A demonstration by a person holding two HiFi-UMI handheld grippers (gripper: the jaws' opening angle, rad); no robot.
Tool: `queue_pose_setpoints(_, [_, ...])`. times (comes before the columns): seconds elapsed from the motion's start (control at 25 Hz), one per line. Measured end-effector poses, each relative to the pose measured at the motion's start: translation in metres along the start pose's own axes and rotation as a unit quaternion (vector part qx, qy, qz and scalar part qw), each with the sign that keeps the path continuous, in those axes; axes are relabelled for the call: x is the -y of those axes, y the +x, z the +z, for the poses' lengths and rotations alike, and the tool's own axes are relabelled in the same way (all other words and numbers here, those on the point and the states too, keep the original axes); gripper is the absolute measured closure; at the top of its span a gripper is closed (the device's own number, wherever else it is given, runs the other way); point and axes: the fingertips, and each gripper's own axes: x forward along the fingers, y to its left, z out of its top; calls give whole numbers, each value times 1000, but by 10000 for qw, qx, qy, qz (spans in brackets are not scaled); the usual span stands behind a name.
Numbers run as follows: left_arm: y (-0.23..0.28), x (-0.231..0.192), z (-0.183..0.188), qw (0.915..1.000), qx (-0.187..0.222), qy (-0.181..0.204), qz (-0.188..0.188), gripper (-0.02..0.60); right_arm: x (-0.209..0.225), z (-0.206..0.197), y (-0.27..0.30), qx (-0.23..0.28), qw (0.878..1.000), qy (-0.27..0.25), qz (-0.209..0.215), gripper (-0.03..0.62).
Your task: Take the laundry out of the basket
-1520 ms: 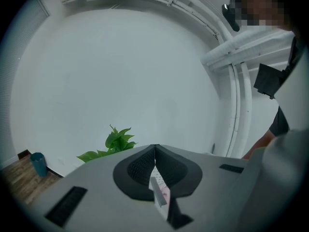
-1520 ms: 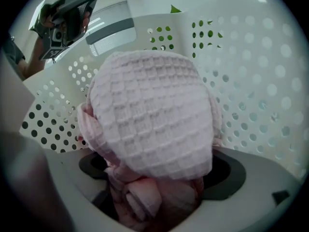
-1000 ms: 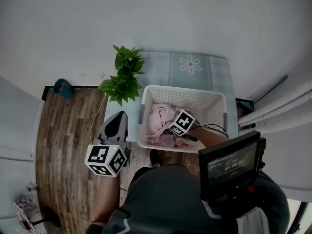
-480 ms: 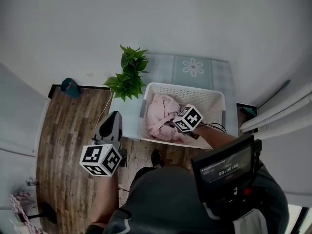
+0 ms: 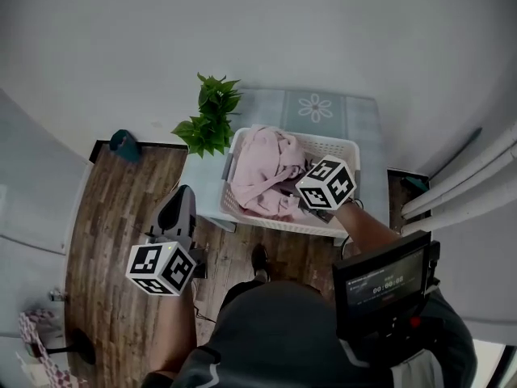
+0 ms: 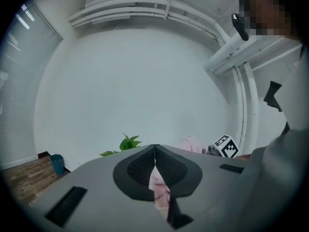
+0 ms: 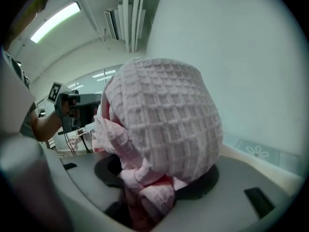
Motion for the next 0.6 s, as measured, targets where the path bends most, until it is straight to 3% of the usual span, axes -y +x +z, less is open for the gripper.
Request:
queue_pose_setpoints(0.2, [-24, 23, -5, 9998, -101, 140, 42, 571, -17, 33, -39, 512, 9981, -356, -31, 333])
queue_pose_setpoints(0.6, [-66, 17, -5, 9995, 44, 51, 296, 571, -76, 111, -80, 1404, 9871, -732, 222, 333])
